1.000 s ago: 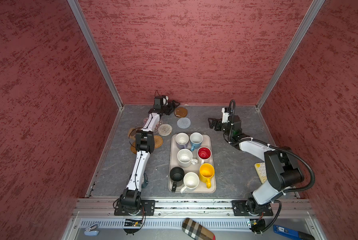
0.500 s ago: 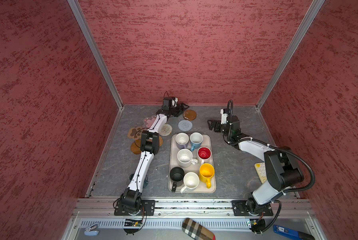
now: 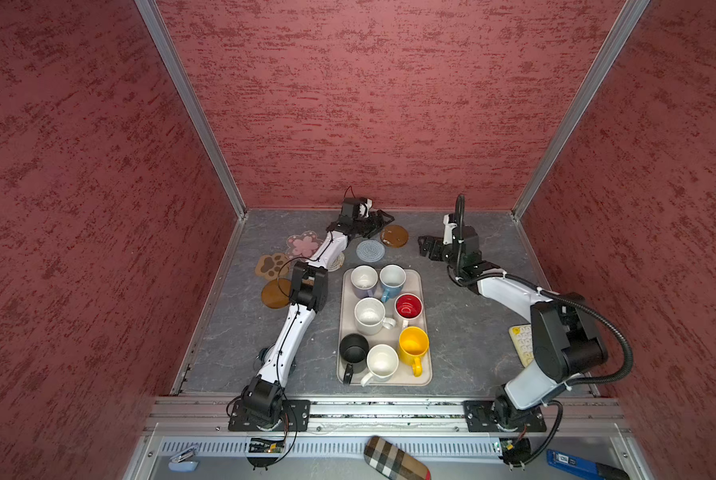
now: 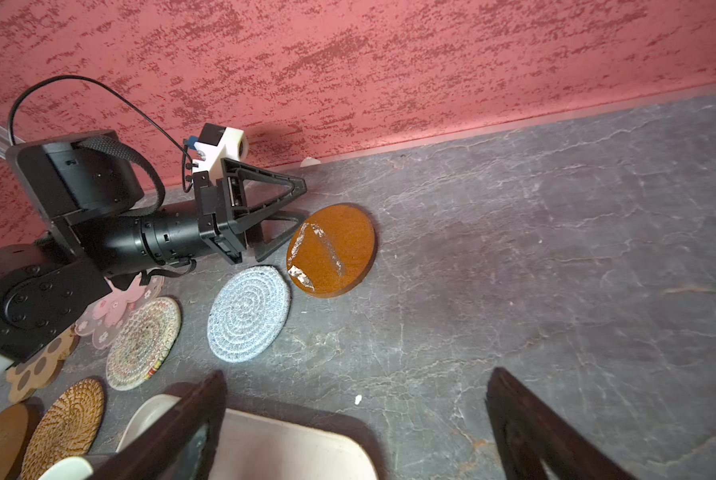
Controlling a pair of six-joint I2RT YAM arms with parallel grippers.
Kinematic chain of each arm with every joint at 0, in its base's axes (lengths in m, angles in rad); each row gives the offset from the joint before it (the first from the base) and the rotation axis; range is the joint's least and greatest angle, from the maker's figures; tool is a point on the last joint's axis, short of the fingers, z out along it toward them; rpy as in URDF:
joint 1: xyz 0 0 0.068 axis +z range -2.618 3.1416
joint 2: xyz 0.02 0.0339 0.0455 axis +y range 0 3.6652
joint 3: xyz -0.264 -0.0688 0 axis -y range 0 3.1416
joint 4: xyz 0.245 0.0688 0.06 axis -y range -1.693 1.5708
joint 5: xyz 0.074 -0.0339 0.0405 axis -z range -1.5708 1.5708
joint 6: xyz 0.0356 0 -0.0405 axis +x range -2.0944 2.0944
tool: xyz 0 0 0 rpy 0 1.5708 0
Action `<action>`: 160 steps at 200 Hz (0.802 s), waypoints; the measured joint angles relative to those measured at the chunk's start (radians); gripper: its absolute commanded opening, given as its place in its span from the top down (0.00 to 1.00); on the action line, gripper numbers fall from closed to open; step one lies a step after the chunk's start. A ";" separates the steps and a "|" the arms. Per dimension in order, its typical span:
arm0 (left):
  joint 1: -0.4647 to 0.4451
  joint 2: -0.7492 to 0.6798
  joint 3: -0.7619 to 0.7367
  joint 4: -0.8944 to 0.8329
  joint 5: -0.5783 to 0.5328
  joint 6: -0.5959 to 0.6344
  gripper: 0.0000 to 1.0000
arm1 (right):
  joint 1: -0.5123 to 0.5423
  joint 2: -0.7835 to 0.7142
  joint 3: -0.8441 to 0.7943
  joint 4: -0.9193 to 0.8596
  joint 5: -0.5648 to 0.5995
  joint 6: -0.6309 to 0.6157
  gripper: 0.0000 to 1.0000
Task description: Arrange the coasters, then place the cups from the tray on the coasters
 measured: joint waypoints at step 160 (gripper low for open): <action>0.077 -1.160 -1.135 -0.037 -0.360 0.249 0.00 | 0.010 0.576 1.034 -0.634 0.042 -0.105 0.03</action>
